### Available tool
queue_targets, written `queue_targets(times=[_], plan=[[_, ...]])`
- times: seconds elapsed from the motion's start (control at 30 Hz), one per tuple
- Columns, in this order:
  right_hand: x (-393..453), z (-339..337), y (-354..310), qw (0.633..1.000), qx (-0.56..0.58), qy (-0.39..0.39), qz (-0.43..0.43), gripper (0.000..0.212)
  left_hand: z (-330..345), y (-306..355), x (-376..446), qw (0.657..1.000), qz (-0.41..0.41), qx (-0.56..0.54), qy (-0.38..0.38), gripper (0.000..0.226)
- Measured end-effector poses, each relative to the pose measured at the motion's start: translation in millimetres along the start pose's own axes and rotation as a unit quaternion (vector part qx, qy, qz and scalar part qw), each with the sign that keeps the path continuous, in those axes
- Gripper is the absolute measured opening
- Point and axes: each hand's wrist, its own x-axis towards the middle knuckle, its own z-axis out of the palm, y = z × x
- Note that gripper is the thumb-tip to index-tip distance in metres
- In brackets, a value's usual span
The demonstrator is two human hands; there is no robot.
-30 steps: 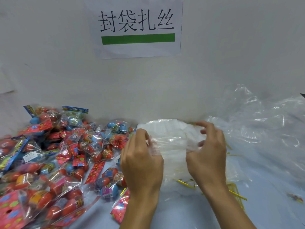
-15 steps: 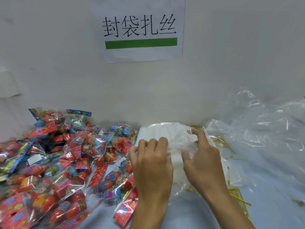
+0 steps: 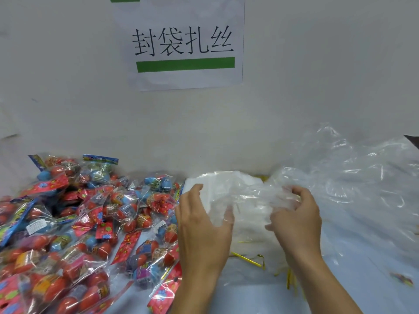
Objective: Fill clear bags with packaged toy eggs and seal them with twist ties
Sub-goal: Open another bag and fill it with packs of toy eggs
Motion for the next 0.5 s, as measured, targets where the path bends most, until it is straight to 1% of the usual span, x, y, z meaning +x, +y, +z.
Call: queue_targets(times=[0.07, 0.1, 0.13, 0.2, 0.23, 0.27, 0.33, 0.37, 0.4, 0.43, 0.5], plan=[[-1.2, 1.9, 0.3, 0.999, 0.025, -0.036, 0.019, 0.052, -2.5, -2.2, 4.3, 0.995, -0.088, -0.047, 0.030, 0.035], [-2.0, 2.4, 0.5, 0.998, 0.024, -0.053, 0.025, 0.053, -4.1, -4.1, 6.7, 0.989, -0.118, -0.068, 0.053, 0.021], [-2.9, 2.8, 0.5, 0.997, 0.010, -0.066, 0.028, 0.054, -6.0, -5.6, 8.6, 0.984, -0.136, -0.079, 0.078, 0.013], [-5.3, 4.2, 2.2, 0.995, -0.051, -0.084, 0.015, 0.054, -9.5, -7.5, 10.8, 0.978, -0.156, -0.085, 0.114, 0.018], [-7.2, 6.0, 3.1, 0.991, -0.098, -0.093, -0.007, 0.057, -11.2, -8.2, 11.6, 0.975, -0.159, -0.085, 0.127, 0.022], [-9.7, 7.6, 3.6, 0.982, -0.155, -0.101, -0.043, 0.064, -12.6, -8.5, 12.0, 0.973, -0.163, -0.084, 0.138, 0.026], [-14.6, 9.7, 3.7, 0.952, -0.248, -0.101, -0.146, 0.077, -14.1, -8.9, 13.2, 0.971, -0.164, -0.085, 0.152, 0.031], [-16.4, 10.5, 3.0, 0.936, -0.278, -0.097, -0.195, 0.077, -14.2, -9.2, 13.8, 0.972, -0.158, -0.090, 0.151, 0.032], [-17.6, 11.2, 2.3, 0.920, -0.301, -0.096, -0.232, 0.073, -13.9, -9.0, 14.2, 0.974, -0.150, -0.097, 0.140, 0.031], [-18.9, 11.8, 1.8, 0.908, -0.320, -0.099, -0.252, 0.063, -13.0, -8.6, 13.8, 0.977, -0.139, -0.108, 0.118, 0.033], [-20.1, 12.0, 2.1, 0.901, -0.340, -0.105, -0.249, 0.036, -10.2, -6.4, 11.1, 0.984, -0.110, -0.132, 0.051, 0.039]])
